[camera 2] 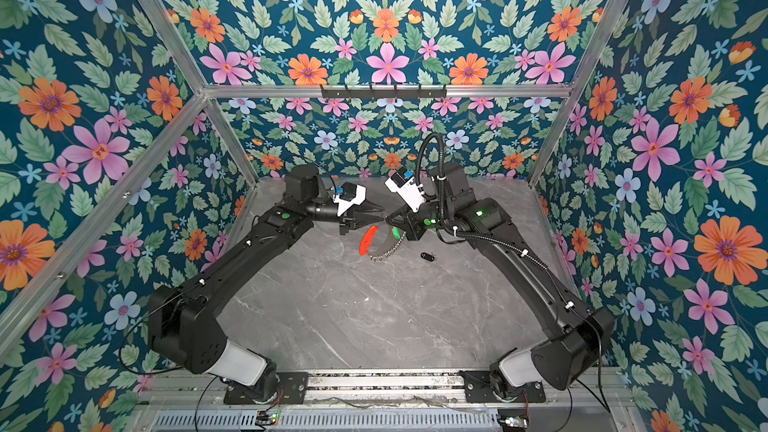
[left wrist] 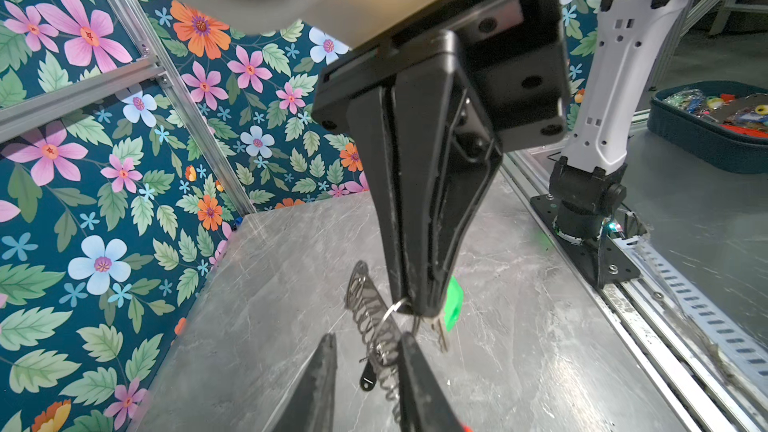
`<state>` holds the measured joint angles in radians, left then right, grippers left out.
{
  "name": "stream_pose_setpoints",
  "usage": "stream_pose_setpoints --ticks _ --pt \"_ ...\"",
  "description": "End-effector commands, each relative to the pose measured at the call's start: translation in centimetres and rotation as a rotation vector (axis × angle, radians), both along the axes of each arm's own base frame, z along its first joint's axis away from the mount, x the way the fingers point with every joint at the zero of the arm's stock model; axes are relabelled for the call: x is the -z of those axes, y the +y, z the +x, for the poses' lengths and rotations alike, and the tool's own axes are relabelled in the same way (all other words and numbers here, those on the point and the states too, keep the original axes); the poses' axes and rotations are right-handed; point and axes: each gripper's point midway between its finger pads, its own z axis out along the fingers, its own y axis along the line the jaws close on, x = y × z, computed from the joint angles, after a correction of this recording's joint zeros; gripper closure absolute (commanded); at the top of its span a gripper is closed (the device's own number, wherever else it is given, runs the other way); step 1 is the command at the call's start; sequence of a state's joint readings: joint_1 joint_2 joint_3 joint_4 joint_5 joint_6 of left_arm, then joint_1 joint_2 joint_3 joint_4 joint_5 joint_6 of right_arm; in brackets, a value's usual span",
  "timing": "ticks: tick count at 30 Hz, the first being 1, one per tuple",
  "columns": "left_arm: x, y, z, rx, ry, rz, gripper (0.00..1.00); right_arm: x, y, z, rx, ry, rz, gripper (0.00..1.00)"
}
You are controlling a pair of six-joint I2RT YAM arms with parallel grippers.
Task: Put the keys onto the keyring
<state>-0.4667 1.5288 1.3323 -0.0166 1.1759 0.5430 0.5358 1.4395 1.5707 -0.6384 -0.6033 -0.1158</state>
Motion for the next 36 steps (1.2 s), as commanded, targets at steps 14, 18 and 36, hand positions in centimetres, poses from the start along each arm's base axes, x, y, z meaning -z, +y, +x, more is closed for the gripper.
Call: stream_pose_setpoints --ticks 14,18,36 --pt "-0.4 0.2 -1.0 0.041 -0.007 -0.016 1.00 -0.7 0.5 0.0 -0.009 -0.027 0.008 1.00" --pt "-1.0 0.3 -1.0 0.022 0.012 -0.051 1.00 -0.4 0.5 0.5 0.027 -0.006 0.032 1.00" --pt "-4.2 1.5 -0.5 -0.043 0.074 -0.249 1.00 0.1 0.6 0.9 0.050 -0.014 0.072 0.89"
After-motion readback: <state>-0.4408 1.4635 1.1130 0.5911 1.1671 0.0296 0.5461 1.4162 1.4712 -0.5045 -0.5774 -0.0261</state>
